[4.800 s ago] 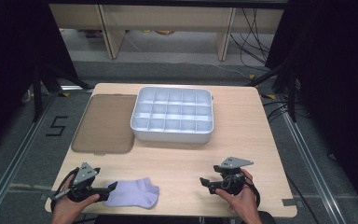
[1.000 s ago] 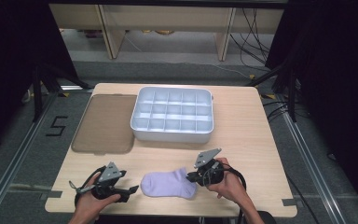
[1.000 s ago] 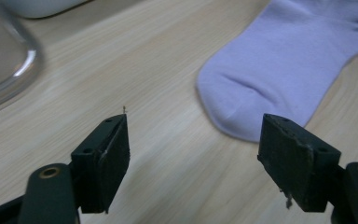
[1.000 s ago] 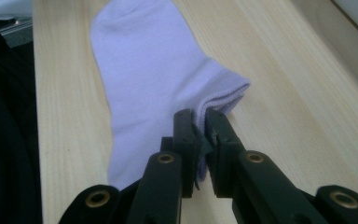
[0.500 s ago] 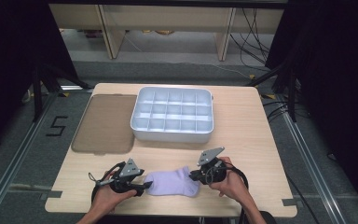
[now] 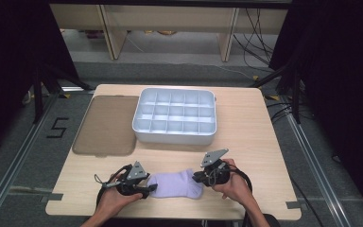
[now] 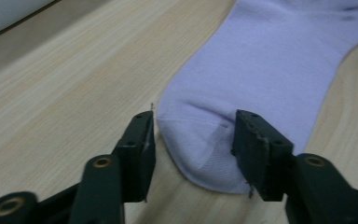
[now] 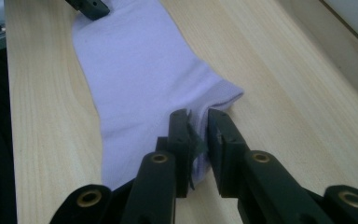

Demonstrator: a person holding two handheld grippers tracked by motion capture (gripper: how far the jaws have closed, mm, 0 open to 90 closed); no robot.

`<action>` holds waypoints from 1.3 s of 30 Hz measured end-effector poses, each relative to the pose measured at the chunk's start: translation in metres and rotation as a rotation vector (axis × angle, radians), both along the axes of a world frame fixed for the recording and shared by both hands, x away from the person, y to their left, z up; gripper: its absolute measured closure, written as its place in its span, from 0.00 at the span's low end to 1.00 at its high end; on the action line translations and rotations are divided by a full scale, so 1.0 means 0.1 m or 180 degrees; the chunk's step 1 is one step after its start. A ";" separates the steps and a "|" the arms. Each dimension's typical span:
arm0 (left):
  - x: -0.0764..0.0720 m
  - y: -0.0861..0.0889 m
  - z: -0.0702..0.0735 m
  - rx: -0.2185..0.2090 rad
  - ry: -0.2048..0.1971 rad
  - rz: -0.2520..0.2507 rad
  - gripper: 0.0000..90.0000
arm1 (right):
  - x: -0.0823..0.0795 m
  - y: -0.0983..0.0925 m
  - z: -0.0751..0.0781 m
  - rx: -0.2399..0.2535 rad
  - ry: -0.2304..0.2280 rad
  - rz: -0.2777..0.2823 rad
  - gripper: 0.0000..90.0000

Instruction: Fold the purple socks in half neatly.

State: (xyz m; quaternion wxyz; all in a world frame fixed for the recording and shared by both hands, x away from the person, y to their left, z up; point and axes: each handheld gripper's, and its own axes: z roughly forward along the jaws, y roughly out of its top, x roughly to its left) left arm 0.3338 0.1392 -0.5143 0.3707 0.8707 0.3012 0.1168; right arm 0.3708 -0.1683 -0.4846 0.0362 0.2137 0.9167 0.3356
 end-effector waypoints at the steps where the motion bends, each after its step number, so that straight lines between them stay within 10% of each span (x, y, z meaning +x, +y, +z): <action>1: 0.00 0.00 0.00 -0.0022 -0.0008 -0.0034 0.59 | 0.00 0.00 0.00 0.0001 -0.0004 -0.0023 0.88; 11: -0.01 0.02 -0.03 -0.0300 0.0060 -0.0163 0.89 | -0.08 0.03 0.09 0.0161 -0.0143 -0.0384 0.79; 17: -0.04 -0.01 -0.01 -0.0352 0.0081 -0.0135 0.91 | -0.26 0.26 0.15 0.0286 -0.0276 -0.0247 0.88; 39: -0.13 0.06 0.17 -0.0440 -0.0016 -0.0197 0.92 | -0.39 0.73 -0.16 -0.0100 -0.0108 0.0063 0.99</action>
